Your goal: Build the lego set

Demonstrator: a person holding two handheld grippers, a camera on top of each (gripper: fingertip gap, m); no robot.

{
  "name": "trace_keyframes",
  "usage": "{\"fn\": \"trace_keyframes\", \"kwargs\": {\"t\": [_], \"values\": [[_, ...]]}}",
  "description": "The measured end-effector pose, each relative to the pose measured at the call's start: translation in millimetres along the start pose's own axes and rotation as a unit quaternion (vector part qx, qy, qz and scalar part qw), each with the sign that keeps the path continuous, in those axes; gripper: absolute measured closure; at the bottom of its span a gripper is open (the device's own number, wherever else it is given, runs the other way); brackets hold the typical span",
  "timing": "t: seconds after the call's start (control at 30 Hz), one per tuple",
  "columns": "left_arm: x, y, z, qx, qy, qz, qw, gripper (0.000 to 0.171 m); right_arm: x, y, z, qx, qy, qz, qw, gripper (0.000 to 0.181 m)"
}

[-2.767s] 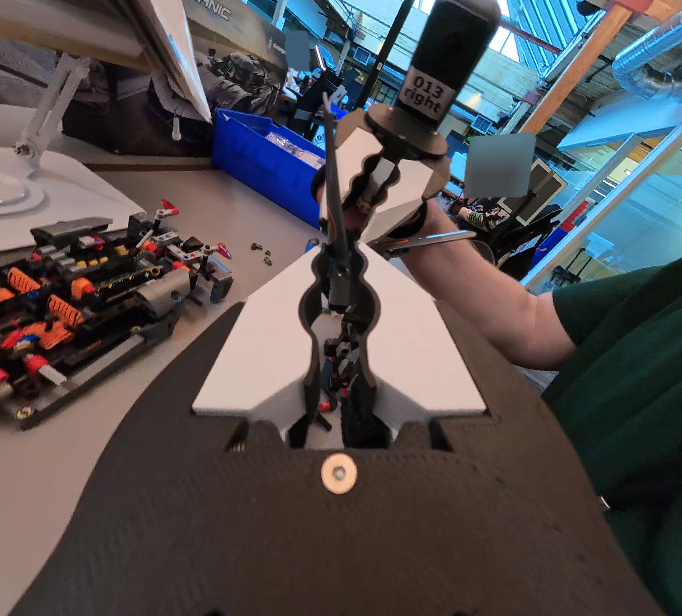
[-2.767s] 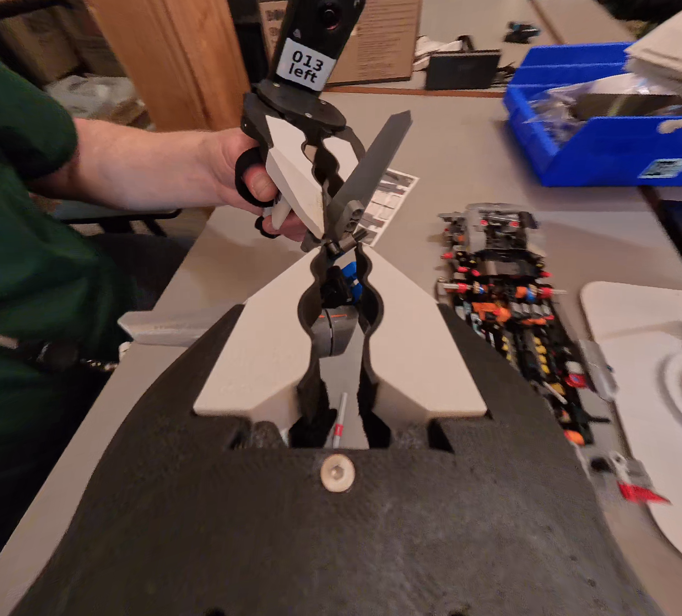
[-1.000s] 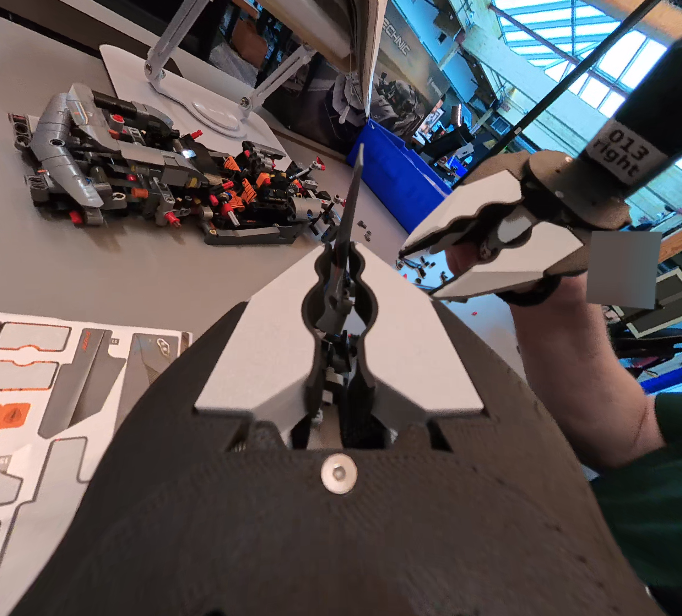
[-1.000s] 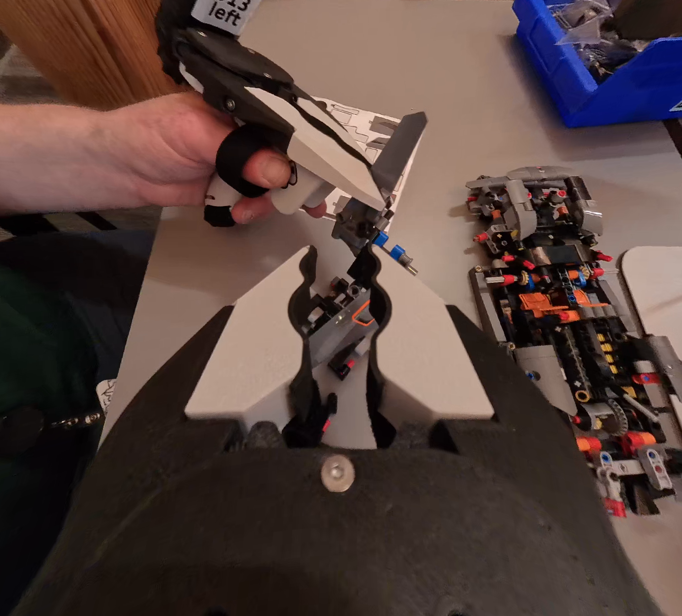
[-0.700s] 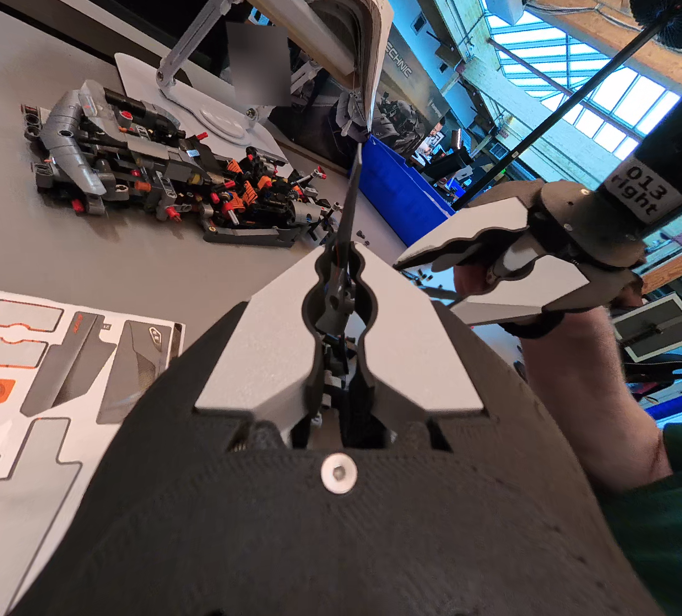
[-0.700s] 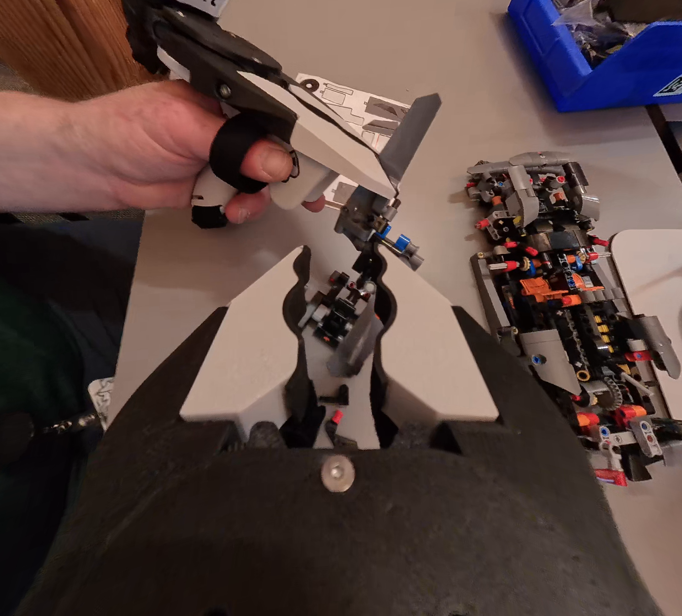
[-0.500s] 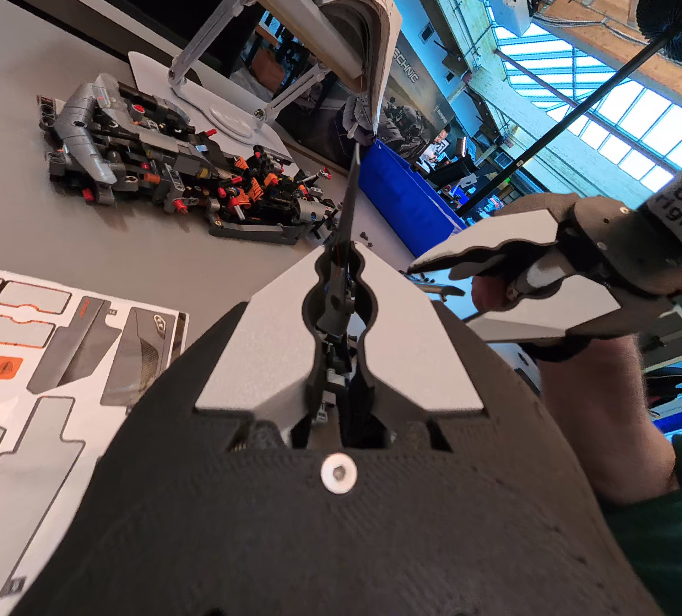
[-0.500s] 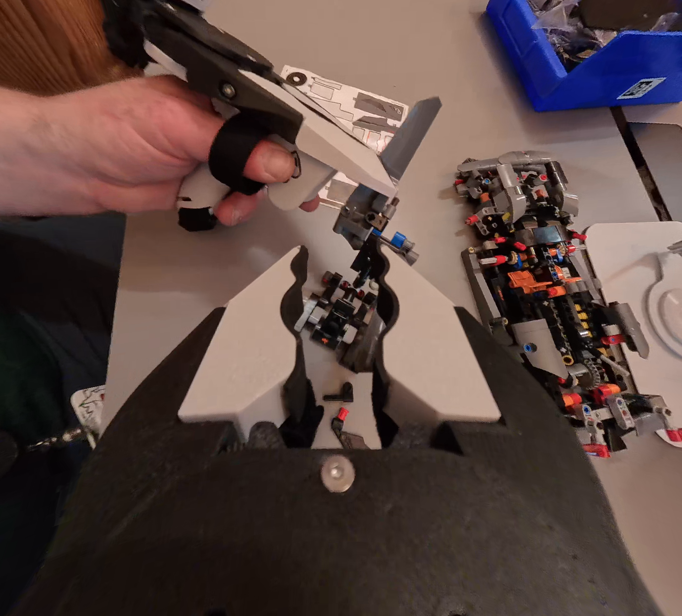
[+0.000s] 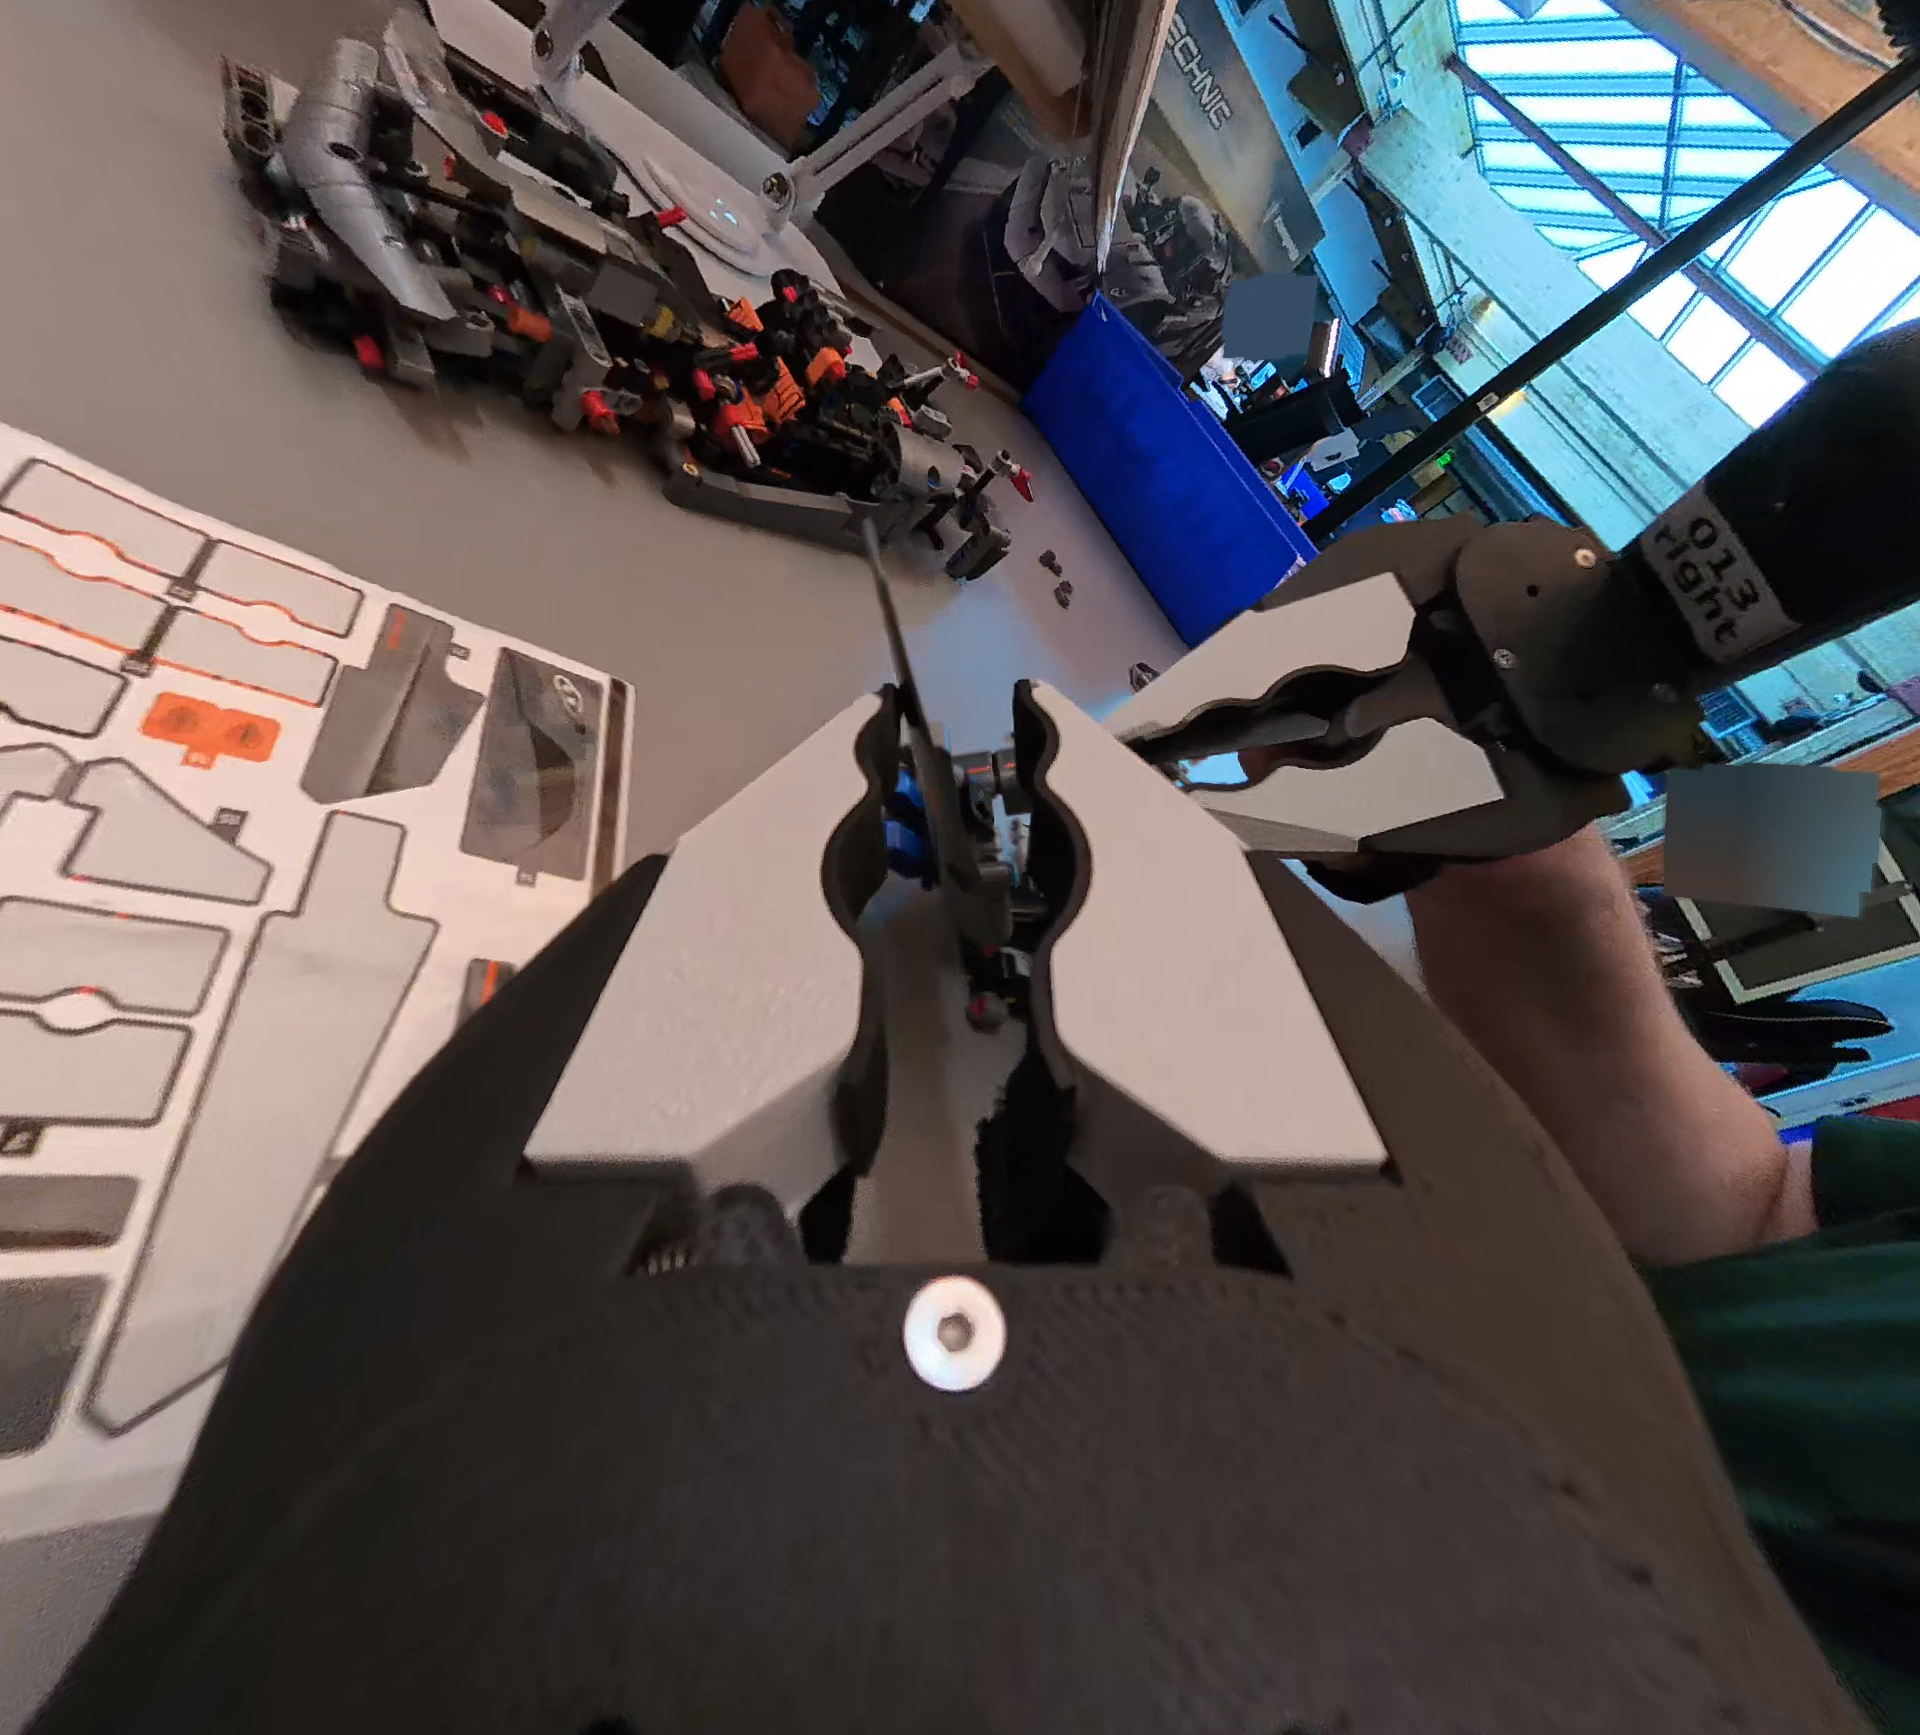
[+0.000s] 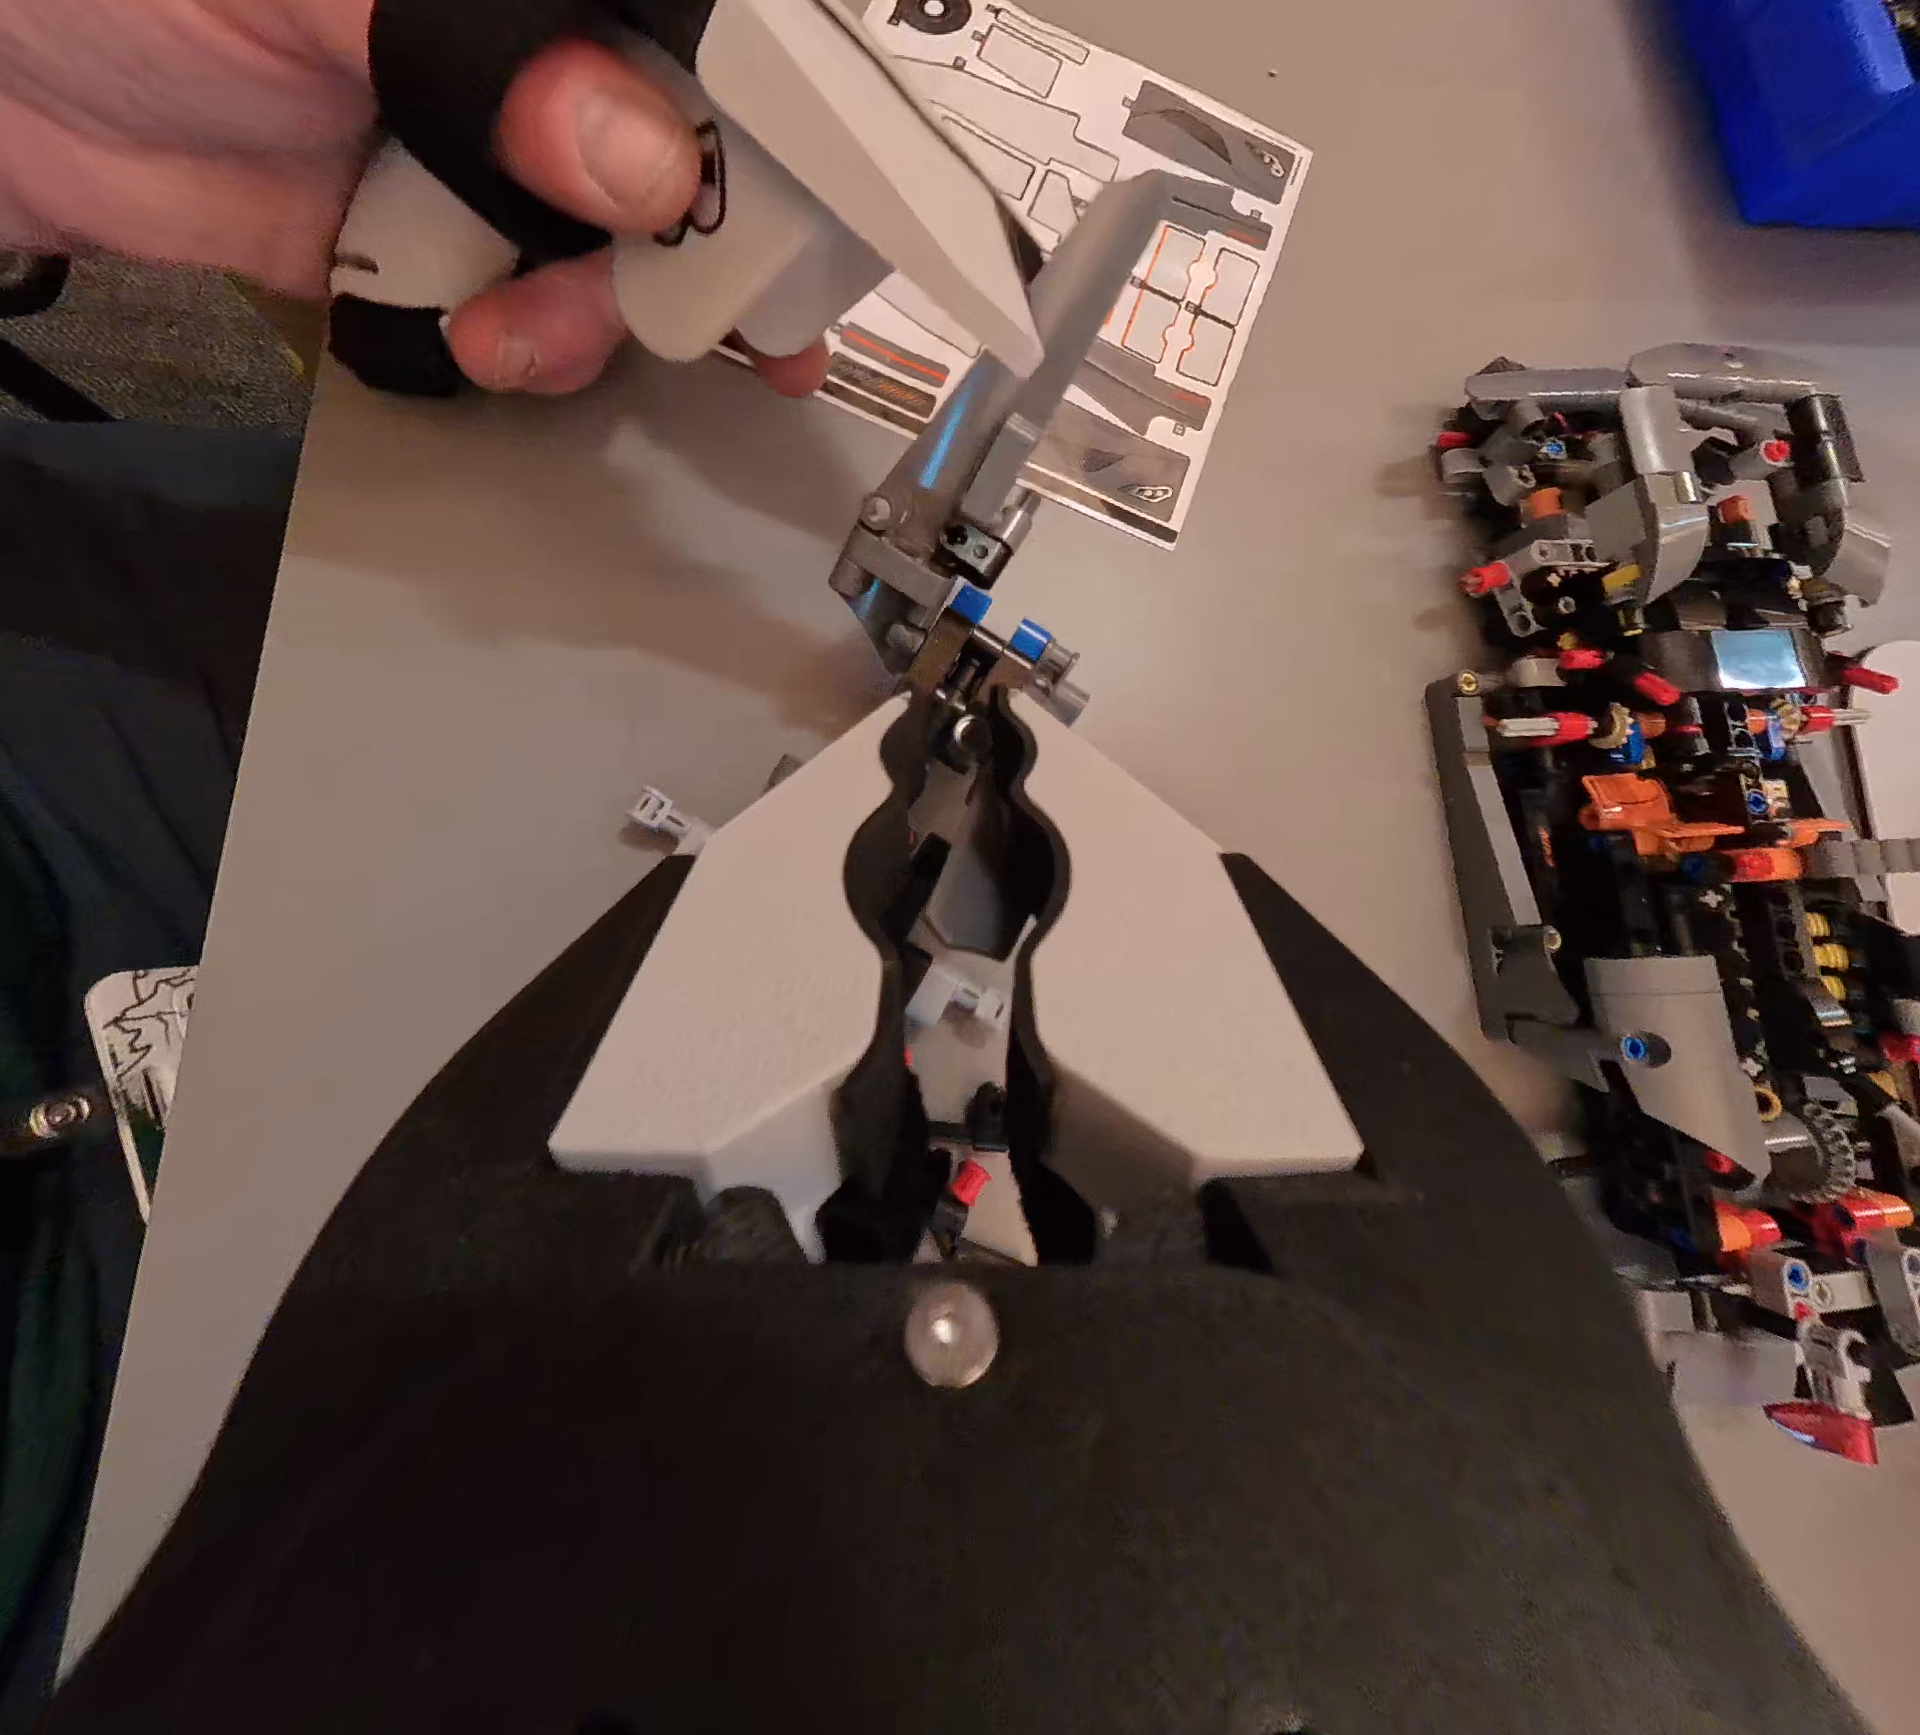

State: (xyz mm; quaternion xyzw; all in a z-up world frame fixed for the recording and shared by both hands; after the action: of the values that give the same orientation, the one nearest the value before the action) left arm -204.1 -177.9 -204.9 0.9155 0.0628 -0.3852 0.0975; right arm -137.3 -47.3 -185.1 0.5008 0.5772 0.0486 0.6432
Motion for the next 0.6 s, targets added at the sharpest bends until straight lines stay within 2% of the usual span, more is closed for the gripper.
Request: {"fn": "trace_keyframes", "kwargs": {"t": [0.13, 0.3, 0.6], "values": [[-9, 5, 10, -0.012, -0.022, 0.034, 0.999, 0.154, 0, -2, 2, -0.011, 0.001, 0.001, 1.000, 0.172], [-21, 2, 15, -0.009, -0.049, 0.064, 0.997, 0.158, -4, 3, 5, -0.022, -0.018, -0.030, 0.999, 0.166], [-30, -10, 19, 0.009, -0.077, 0.098, 0.992, 0.150, -6, 30, 8, 0.011, -0.048, -0.081, 0.996, 0.151]]}}
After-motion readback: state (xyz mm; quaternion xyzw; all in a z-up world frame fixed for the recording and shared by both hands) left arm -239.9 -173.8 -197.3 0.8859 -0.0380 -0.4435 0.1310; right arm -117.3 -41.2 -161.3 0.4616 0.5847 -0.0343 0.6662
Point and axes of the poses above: each gripper's, where its closed fingertips meet, y back along the fingers, x out of its underside, z = x × y across the jaws, the point moved 7 cm from there along y, back along the fingers, and after that the axes turned 1 degree about y, right-handed, at the moved point
